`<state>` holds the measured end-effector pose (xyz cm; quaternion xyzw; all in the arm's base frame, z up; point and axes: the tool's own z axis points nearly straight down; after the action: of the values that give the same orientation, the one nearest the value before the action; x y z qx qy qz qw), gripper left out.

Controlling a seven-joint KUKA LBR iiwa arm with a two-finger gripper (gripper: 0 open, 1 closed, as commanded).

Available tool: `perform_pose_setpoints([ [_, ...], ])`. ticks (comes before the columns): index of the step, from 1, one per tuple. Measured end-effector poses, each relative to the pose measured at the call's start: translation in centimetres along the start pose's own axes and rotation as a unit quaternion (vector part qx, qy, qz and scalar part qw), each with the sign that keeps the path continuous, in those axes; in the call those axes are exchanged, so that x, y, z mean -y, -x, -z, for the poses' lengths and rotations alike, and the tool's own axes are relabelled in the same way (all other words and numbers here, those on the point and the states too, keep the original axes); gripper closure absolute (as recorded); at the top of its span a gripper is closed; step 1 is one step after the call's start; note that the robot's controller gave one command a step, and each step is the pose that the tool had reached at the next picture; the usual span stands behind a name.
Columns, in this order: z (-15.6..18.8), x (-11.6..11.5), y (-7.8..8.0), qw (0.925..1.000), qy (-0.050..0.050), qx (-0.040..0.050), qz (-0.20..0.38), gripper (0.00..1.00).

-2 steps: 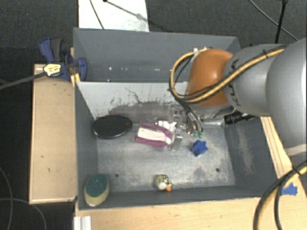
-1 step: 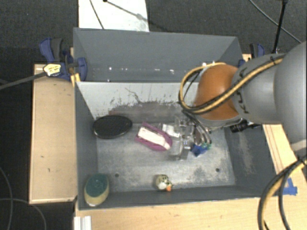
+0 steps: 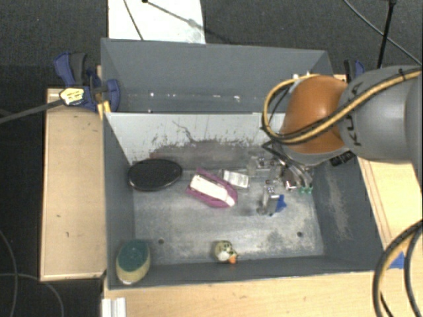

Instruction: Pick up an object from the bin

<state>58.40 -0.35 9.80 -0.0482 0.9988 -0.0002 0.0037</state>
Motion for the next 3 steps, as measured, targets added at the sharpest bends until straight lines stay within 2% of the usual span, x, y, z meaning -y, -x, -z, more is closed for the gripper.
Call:
perform_pose_setpoints([
  [1, 0.0, -4.8, 1.5, 1.0, 0.002, 0.0, 0.003, 0.0],
  [2, -2.2, -4.1, -0.4, 0.9989, 0.001, 0.0085, -0.047, 0.0],
  [3, -2.4, -5.1, 0.7, 0.9976, 0.0, 0.004, -0.069, 0.0],
])
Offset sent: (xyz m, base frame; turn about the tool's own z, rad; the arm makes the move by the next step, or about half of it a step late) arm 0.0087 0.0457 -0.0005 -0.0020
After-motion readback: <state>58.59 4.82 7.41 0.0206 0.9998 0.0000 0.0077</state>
